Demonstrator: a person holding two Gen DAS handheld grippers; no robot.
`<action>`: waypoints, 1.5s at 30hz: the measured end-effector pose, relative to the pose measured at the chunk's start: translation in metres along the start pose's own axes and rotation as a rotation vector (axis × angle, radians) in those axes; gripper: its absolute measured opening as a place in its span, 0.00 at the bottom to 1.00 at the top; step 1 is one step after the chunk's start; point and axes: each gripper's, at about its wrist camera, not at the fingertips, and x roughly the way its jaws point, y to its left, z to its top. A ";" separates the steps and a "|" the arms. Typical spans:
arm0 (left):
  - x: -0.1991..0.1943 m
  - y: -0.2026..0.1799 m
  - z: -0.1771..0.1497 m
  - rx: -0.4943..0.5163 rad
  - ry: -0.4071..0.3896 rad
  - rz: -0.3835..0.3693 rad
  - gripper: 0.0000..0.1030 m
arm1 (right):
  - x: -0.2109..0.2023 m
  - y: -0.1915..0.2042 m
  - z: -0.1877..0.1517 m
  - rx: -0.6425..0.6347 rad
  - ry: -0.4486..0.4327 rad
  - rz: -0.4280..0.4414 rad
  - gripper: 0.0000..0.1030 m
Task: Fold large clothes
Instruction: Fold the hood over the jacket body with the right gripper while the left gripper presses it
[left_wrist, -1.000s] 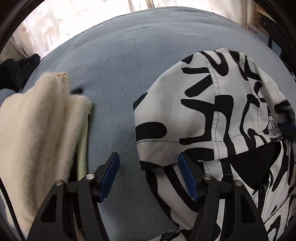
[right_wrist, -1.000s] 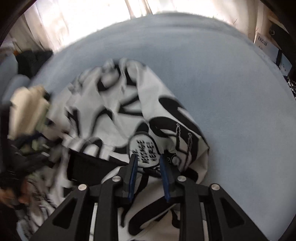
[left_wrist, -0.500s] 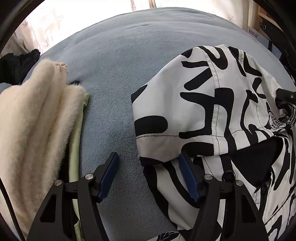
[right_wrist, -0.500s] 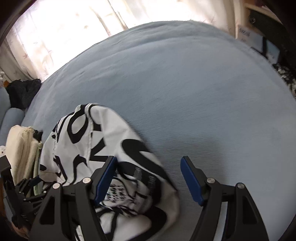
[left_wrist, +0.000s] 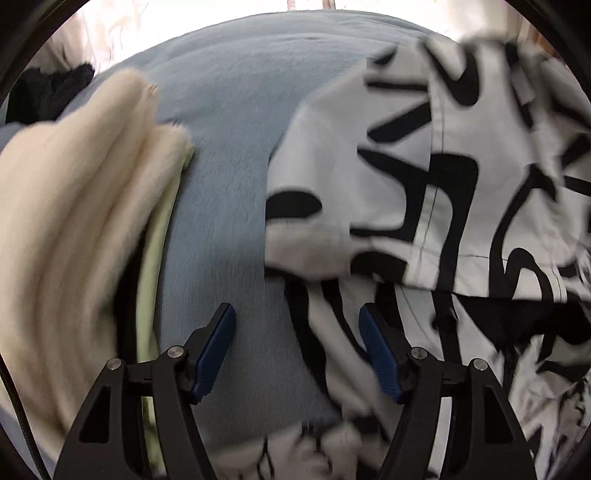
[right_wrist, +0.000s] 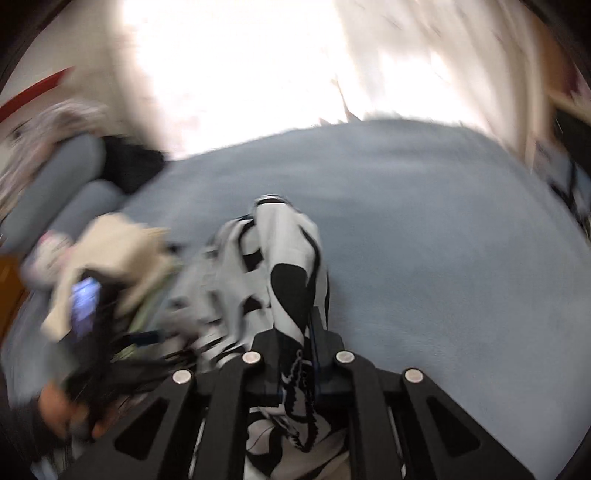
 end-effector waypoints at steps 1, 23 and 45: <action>-0.007 0.003 -0.007 -0.012 0.000 -0.021 0.65 | -0.014 0.009 -0.005 -0.039 -0.019 0.019 0.09; -0.181 0.070 -0.326 0.043 -0.024 -0.302 0.63 | -0.202 0.029 -0.247 0.217 0.241 -0.007 0.32; -0.090 0.080 -0.276 -0.285 -0.071 -0.801 0.63 | -0.117 0.076 -0.221 0.575 0.073 0.344 0.02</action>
